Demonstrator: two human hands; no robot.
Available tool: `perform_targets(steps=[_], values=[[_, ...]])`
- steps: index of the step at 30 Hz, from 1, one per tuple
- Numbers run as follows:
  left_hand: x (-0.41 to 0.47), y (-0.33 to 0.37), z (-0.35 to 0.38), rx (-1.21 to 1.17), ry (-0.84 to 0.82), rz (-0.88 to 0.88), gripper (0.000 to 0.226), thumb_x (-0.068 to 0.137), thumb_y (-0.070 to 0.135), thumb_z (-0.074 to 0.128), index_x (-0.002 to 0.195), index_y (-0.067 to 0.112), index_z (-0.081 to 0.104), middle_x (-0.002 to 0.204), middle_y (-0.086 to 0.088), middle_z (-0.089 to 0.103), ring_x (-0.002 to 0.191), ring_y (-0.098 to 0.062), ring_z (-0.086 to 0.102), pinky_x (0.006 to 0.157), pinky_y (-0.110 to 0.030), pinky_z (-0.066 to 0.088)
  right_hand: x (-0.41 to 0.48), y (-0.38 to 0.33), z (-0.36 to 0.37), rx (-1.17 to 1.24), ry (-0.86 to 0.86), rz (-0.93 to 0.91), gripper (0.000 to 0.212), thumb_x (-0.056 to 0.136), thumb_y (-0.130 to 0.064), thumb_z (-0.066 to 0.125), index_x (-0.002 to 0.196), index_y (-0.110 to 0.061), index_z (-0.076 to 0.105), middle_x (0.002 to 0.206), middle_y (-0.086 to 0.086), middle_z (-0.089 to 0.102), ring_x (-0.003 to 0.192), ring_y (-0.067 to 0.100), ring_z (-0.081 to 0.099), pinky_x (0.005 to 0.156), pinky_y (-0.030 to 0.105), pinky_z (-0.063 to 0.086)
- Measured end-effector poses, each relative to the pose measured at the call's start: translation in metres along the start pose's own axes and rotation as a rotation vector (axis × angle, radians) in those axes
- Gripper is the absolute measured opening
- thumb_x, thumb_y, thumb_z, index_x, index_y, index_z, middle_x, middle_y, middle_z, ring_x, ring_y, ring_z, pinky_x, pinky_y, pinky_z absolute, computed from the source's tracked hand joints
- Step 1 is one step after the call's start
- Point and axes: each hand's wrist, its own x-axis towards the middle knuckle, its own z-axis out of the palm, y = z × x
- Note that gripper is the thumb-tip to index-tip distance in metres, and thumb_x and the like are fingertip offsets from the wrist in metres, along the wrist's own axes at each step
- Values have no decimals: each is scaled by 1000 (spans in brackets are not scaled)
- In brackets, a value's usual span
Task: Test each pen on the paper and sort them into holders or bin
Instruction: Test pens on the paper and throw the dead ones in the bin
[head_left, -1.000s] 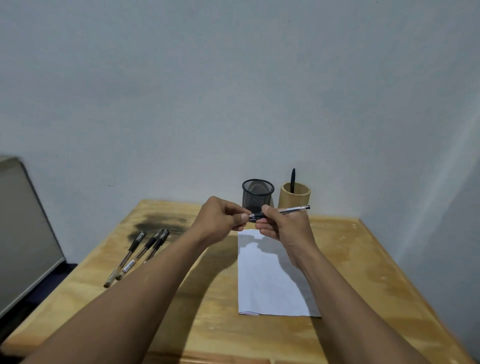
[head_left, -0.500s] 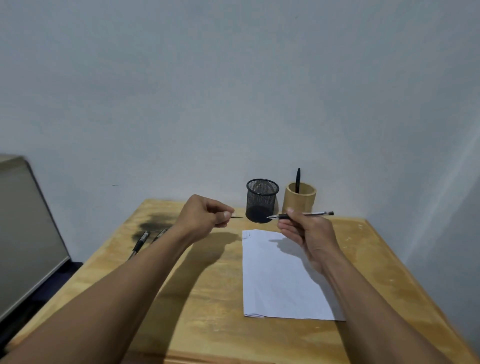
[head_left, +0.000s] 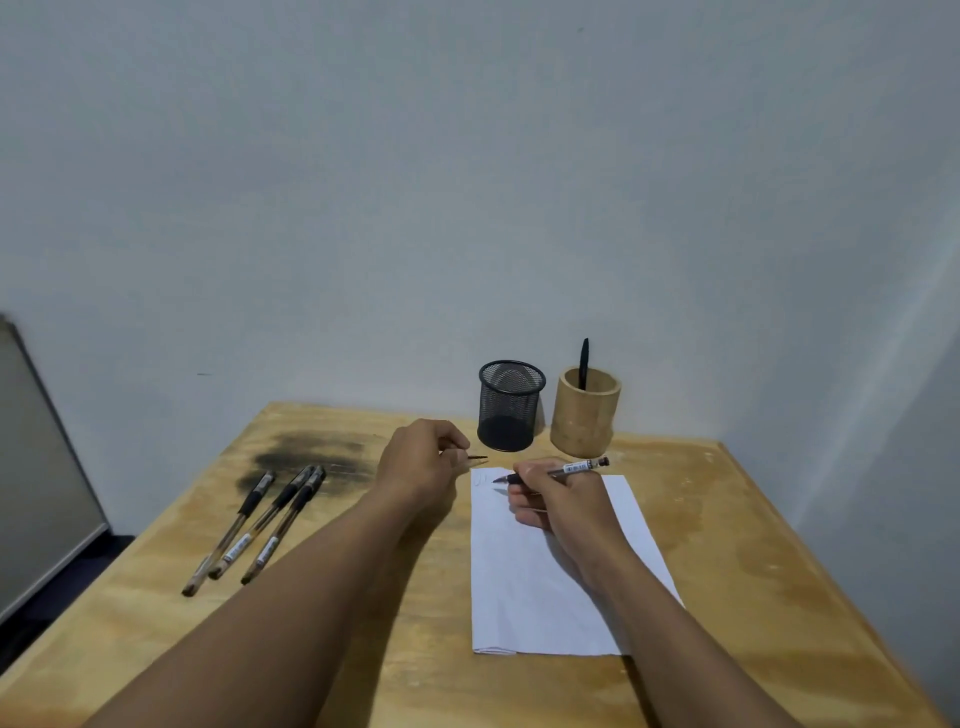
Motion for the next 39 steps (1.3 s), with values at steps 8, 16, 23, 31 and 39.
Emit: perform_targets(steps=[8,16,23,31,39], values=[[5,3,12,113,-3,-13,11,89,39,69,96,36,77,104,8,75,106,-21,60,95,-41,45,4,2,-4,-102,4,-9,16,98,-14,65,101,-1,73,82,17,73,73,21,67,61,28,57],[-43,-12,-4,175,20,155,37,94,50,49,118,32,71,120,8,72,114,-24,59,90,-42,50,5,3,0,-228,60,-30,14,97,-19,66,98,-7,75,87,12,78,75,15,70,65,29,60],[-76,-14,-9,386,-170,214,53,88,70,43,136,51,51,153,0,46,145,-23,32,116,-46,25,11,-5,14,-371,83,-121,14,91,-15,70,90,-1,71,70,11,67,61,19,62,54,33,54],[-79,-18,-5,415,-175,183,59,91,70,34,144,47,41,159,5,36,150,-22,20,120,-55,12,20,17,16,-433,58,-141,17,91,-20,68,75,-12,64,66,12,70,59,22,65,56,35,51],[-78,-17,-2,499,-227,138,62,91,72,22,150,51,24,165,4,20,153,-29,5,119,-63,0,18,19,16,-581,37,-205,15,89,-28,71,76,-19,70,71,2,74,74,22,74,74,53,63]])
